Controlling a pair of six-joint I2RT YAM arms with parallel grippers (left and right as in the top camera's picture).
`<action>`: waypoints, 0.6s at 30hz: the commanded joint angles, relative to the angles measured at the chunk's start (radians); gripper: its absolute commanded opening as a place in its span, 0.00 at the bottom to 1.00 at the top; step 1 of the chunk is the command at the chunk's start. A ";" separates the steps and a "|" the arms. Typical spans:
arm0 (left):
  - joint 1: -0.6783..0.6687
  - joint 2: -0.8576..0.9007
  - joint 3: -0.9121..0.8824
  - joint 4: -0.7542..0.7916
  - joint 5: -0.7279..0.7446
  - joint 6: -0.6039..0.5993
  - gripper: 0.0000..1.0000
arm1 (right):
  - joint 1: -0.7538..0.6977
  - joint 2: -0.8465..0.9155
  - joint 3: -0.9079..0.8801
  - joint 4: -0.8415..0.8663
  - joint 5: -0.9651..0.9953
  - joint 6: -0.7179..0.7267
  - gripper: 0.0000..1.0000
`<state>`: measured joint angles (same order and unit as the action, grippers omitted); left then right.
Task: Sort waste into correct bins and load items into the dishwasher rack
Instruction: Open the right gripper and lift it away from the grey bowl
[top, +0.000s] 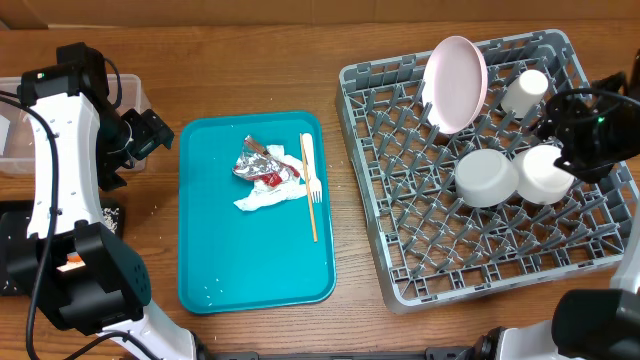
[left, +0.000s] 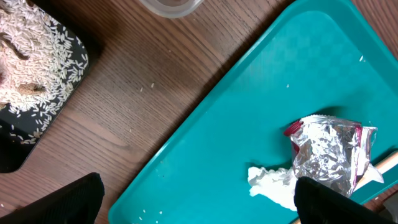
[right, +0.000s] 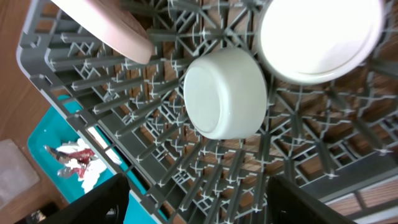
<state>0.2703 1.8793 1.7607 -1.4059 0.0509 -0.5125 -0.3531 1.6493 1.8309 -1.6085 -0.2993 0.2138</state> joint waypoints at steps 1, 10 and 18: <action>-0.002 -0.009 0.021 0.000 -0.005 0.019 1.00 | 0.015 -0.063 0.044 -0.002 0.034 0.021 0.75; -0.014 -0.009 0.020 -0.025 0.225 0.224 1.00 | 0.205 -0.106 0.042 0.071 -0.008 0.023 0.87; -0.117 -0.009 0.019 -0.024 0.255 0.265 0.98 | 0.414 -0.081 0.039 0.261 -0.072 0.023 1.00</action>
<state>0.2012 1.8793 1.7607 -1.4319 0.2607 -0.2962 0.0269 1.5631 1.8477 -1.3712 -0.3519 0.2352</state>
